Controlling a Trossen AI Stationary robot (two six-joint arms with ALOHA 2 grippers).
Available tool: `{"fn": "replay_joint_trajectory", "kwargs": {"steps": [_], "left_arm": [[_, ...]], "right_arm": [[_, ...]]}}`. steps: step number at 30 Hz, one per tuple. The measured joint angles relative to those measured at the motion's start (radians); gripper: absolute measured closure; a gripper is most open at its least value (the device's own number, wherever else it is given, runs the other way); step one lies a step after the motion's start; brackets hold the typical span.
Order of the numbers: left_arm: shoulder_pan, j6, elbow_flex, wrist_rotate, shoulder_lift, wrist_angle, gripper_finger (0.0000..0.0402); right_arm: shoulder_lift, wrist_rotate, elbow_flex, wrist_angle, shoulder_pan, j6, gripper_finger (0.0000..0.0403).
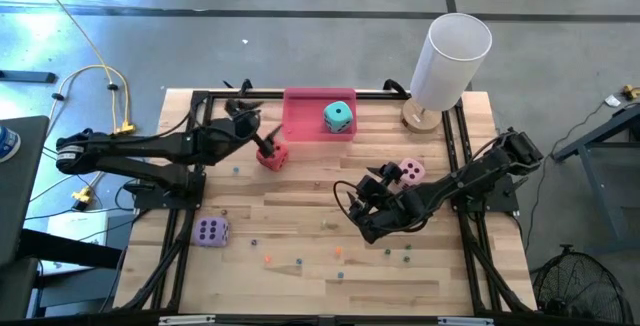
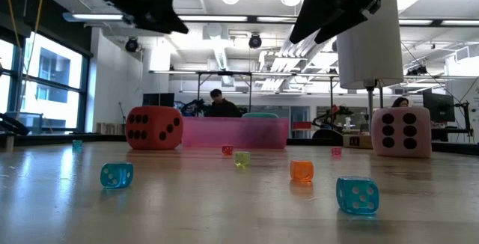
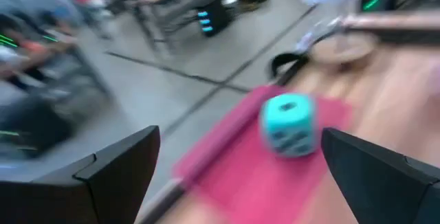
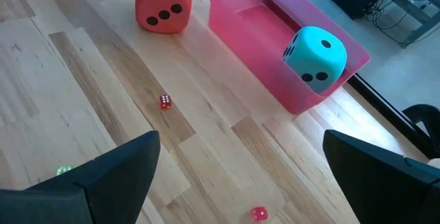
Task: Pick & Place Dice
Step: Put the large red dice into the pink bin
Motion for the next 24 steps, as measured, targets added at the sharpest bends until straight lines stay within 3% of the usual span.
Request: {"fn": "replay_joint_trajectory", "kwargs": {"steps": [3, 6, 8, 12, 14, 17, 24], "left_arm": [[-0.026, 0.121, 0.000, -0.103, -0.051, -0.114, 0.0010], [-0.058, -0.030, 0.000, -0.128, -0.094, -0.231, 0.0010], [-0.073, -0.170, -0.001, -0.066, -0.107, -0.302, 0.0010], [-0.086, -0.272, -0.032, 0.135, -0.103, -0.360, 0.0010], [-0.094, -0.342, -0.069, 0.176, -0.097, -0.353, 0.0010], [-0.115, -0.412, -0.158, 0.154, -0.096, -0.299, 0.0010], [-0.178, -0.365, -0.369, -0.032, -0.095, 0.068, 0.0010]], "right_arm": [[0.000, 0.000, 0.000, 0.000, 0.000, 0.000, 0.0003], [0.000, 0.000, 0.000, 0.000, 0.000, 0.000, 0.0003], [0.000, -0.001, 0.000, 0.000, 0.000, 0.000, 0.0003], [0.000, -0.001, 0.000, 0.006, 0.000, 0.000, 0.0003], [0.000, -0.002, 0.000, 0.018, 0.001, 0.000, 0.0003], [0.000, -0.008, 0.000, 0.033, 0.003, 0.000, 0.0003], [0.000, -0.016, 0.000, 0.037, 0.003, -0.007, 0.0003]]}}
